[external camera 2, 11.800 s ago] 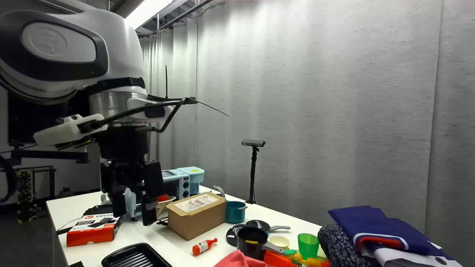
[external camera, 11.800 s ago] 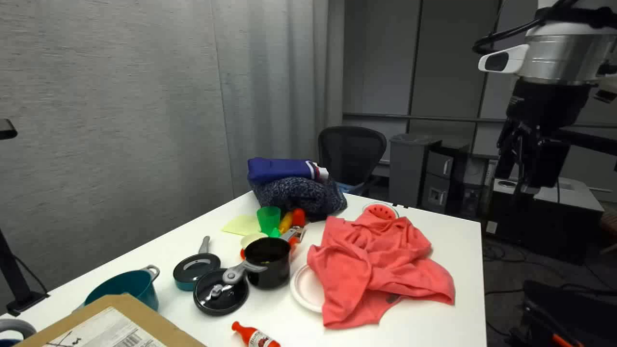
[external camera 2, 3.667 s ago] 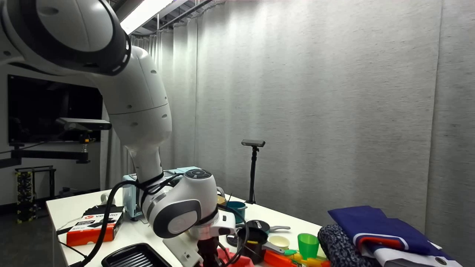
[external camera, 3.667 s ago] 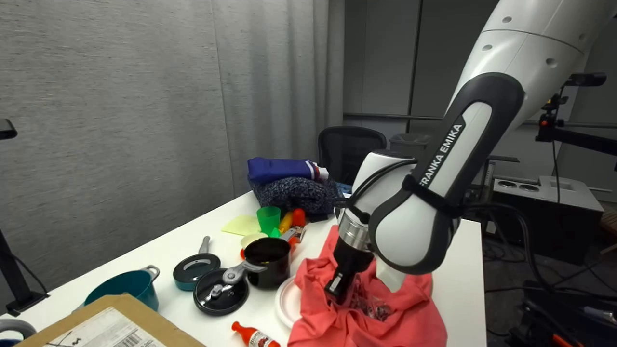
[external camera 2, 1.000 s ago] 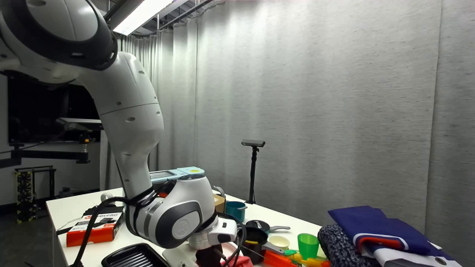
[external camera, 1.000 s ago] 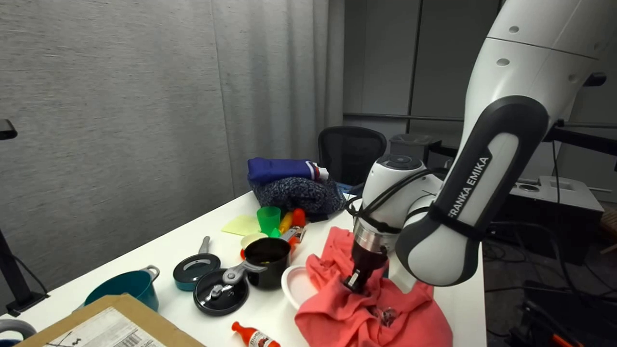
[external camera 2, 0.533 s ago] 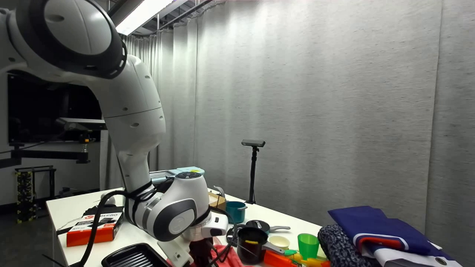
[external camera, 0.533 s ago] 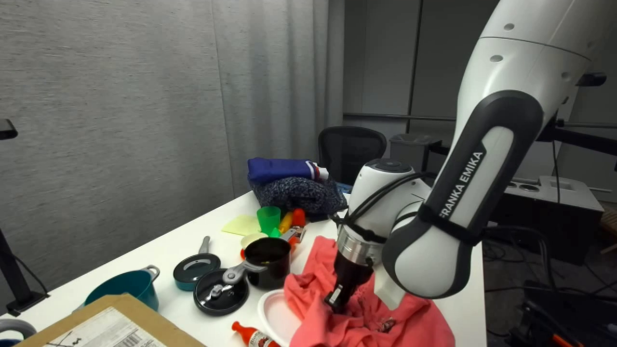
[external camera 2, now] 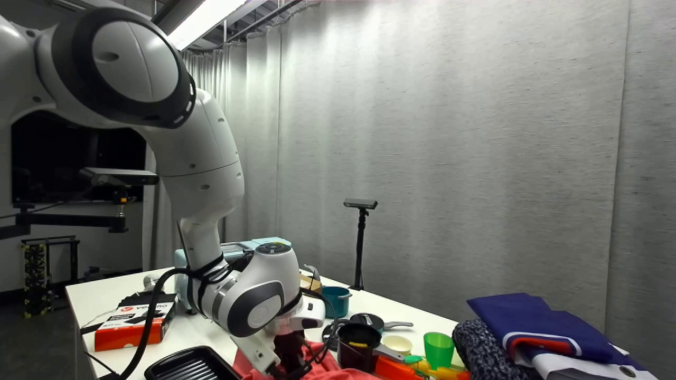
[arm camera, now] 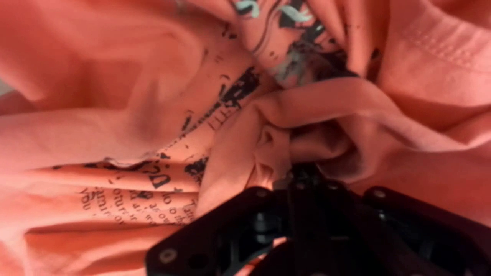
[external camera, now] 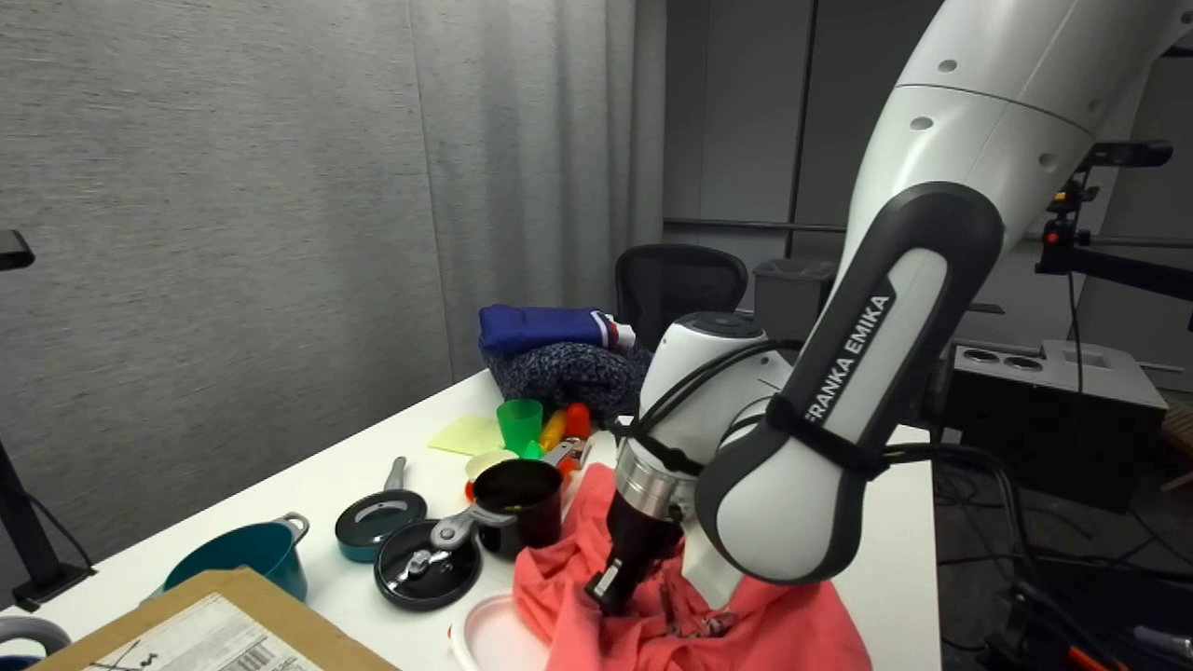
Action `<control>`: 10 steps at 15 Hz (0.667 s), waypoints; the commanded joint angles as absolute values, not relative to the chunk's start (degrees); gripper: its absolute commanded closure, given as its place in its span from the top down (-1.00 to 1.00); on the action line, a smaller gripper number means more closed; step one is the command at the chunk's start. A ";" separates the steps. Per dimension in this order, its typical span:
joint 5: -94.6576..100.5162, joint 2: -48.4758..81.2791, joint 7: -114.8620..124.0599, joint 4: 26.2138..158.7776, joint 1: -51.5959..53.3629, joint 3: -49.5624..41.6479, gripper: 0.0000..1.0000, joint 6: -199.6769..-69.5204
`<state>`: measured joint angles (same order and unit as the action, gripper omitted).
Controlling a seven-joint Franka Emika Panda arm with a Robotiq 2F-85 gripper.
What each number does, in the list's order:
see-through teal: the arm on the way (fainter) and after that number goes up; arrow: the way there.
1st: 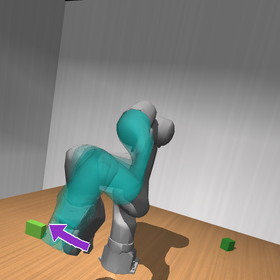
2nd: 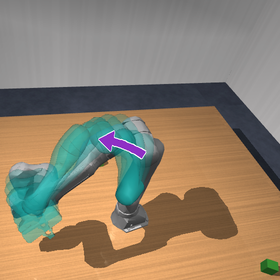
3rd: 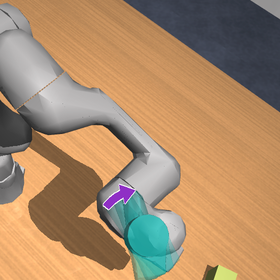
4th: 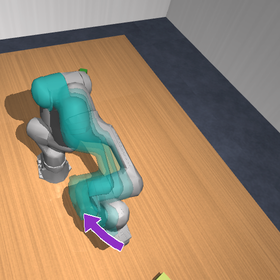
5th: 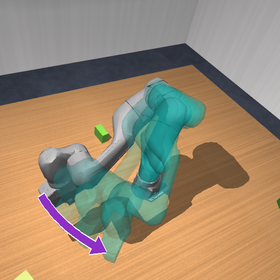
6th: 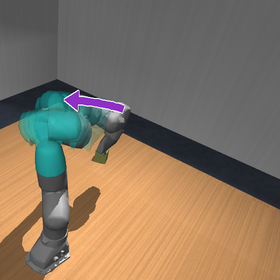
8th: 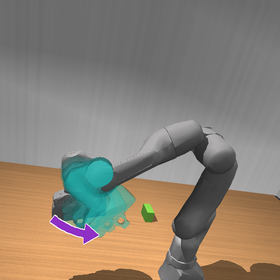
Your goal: Move the pink shirt to the left
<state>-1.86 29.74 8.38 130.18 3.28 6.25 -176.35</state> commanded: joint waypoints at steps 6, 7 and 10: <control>-2.02 34.95 8.05 122.65 7.13 3.26 -1.00 -176.21; -1.87 35.12 8.09 122.42 7.77 2.62 -1.00 -176.40; -1.98 33.96 7.19 124.04 7.16 2.60 -1.00 -176.95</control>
<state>-1.82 33.09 8.38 124.48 6.78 3.44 -176.35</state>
